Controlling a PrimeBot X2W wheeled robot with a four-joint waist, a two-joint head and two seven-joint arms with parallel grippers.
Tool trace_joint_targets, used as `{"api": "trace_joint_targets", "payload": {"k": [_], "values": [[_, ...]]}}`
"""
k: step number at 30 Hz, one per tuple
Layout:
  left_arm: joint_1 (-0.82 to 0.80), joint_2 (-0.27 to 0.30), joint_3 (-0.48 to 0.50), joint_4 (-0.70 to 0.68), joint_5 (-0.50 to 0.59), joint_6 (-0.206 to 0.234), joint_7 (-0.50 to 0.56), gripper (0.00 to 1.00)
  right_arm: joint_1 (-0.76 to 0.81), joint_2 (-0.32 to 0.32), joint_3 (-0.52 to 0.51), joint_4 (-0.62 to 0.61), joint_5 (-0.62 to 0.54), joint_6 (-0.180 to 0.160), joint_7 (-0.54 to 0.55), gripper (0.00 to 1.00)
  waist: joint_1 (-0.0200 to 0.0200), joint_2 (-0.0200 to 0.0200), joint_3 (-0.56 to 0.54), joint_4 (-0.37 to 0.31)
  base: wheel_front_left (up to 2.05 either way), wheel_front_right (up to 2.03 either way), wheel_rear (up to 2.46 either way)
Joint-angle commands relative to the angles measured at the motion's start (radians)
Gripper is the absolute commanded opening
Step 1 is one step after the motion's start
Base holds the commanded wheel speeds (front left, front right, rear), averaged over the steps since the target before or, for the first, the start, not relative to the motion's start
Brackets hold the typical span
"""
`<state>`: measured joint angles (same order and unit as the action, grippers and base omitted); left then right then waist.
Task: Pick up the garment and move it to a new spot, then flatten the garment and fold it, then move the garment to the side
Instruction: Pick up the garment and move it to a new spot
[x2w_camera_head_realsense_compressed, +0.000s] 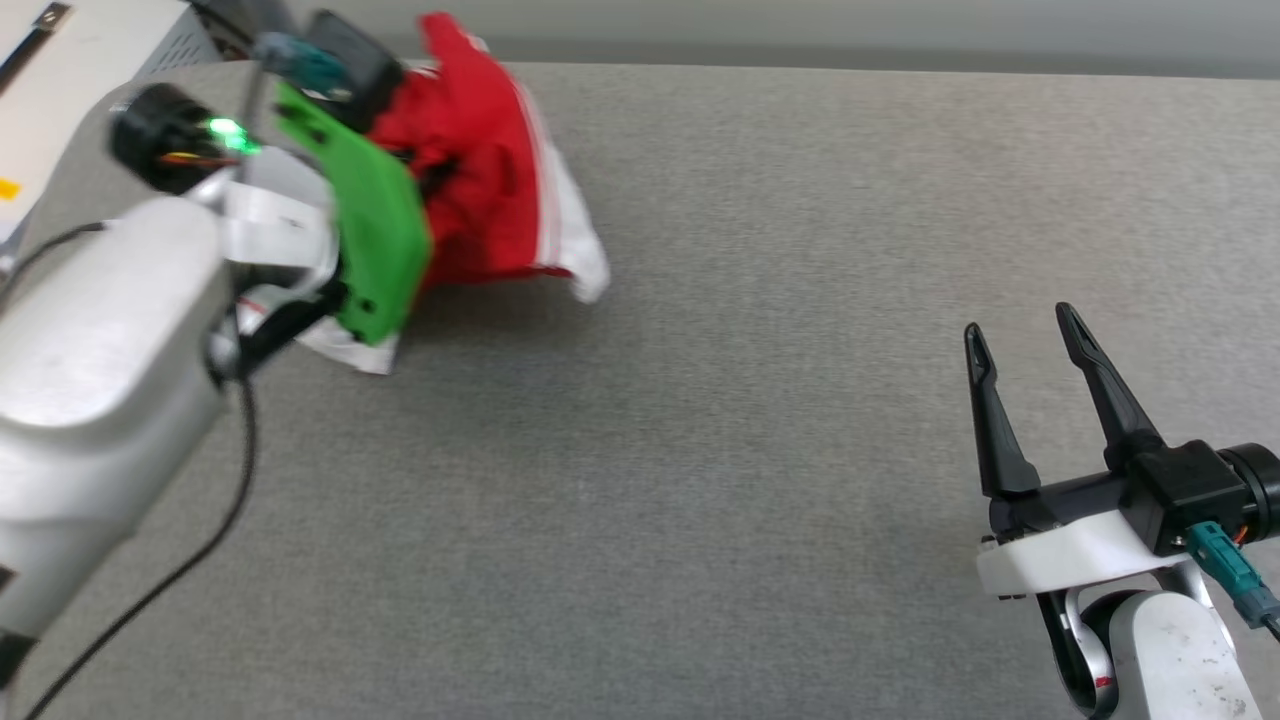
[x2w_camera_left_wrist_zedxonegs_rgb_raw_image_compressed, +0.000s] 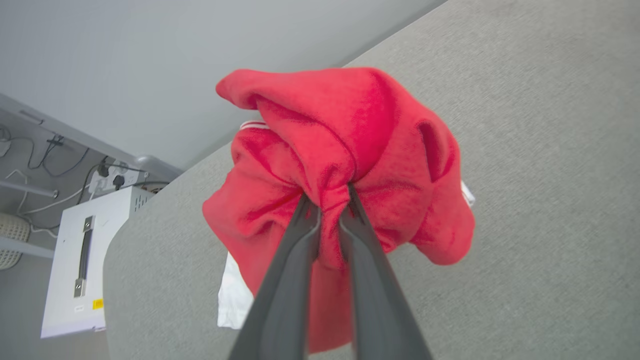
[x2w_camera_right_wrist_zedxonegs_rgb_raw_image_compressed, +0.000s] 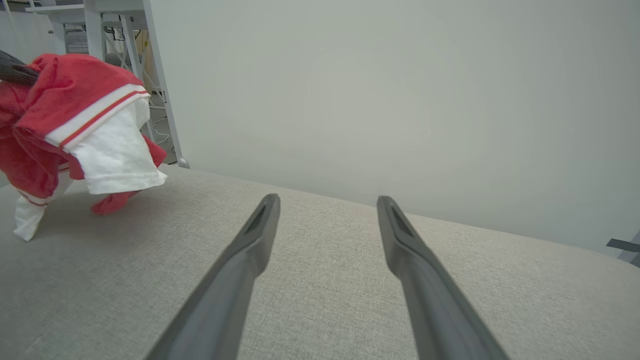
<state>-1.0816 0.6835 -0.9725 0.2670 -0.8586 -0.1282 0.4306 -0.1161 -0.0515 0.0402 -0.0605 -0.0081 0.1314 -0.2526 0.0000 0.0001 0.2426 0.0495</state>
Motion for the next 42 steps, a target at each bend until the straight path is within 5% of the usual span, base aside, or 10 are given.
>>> {"api": "trace_joint_targets", "payload": {"k": [1, 9, 16, 30, 31, 32, 36, 42], "values": [[-0.024, -0.032, -0.015, -0.020, 0.012, -0.002, -0.008, 0.00, 0.011, 0.001, -0.005, -0.005, 0.012, -0.001, -0.009, 1.00, 0.0000, -0.0001, -0.019, -0.066, 0.00, 0.00, 0.00], [-0.051, -0.217, -0.117, -0.083, 0.022, -0.002, -0.053, 0.00, 0.013, 0.001, -0.035, -0.019, 0.026, -0.001, -0.009, 1.00, 0.0000, -0.0001, 0.007, -0.146, 0.00, 0.00, 0.00], [-0.039, -0.339, -0.265, 0.005, 0.038, -0.002, -0.077, 0.00, 0.005, 0.001, -0.050, -0.035, 0.029, -0.001, -0.009, 1.00, 0.0000, -0.0001, 0.056, -0.166, 0.00, 0.00, 0.00], [0.106, -0.411, -0.307, 0.220, 0.088, -0.002, -0.118, 0.00, -0.026, 0.001, -0.054, -0.022, 0.031, -0.001, -0.009, 1.00, 0.0000, -0.0001, 0.108, -0.158, 0.00, 0.00, 0.00], [0.099, -0.415, -0.307, 0.228, 0.083, -0.002, -0.142, 0.80, -0.024, 0.001, -0.055, -0.020, 0.030, -0.001, -0.009, 1.00, 0.0000, -0.0001, 0.100, -0.153, 0.00, 0.00, 0.00], [0.092, -0.421, -0.307, 0.236, 0.078, -0.002, -0.173, 1.00, -0.021, 0.001, -0.055, -0.017, 0.029, -0.001, -0.009, 1.00, 0.0000, -0.0001, 0.087, -0.146, 0.00, 0.00, 0.00], [0.078, -0.442, -0.267, 0.244, 0.090, 0.003, -0.340, 1.00, -0.004, 0.001, -0.056, -0.009, 0.024, -0.001, -0.009, 1.00, 0.0000, -0.0001, 0.028, -0.120, 0.00, 0.00, 0.00], [0.130, -0.425, -0.195, 0.199, 0.096, 0.083, -0.526, 1.00, 0.040, 0.001, -0.060, 0.005, 0.017, -0.001, -0.009, 1.00, 0.0000, -0.0001, -0.062, -0.075, 0.00, 0.00, 0.00]]}}
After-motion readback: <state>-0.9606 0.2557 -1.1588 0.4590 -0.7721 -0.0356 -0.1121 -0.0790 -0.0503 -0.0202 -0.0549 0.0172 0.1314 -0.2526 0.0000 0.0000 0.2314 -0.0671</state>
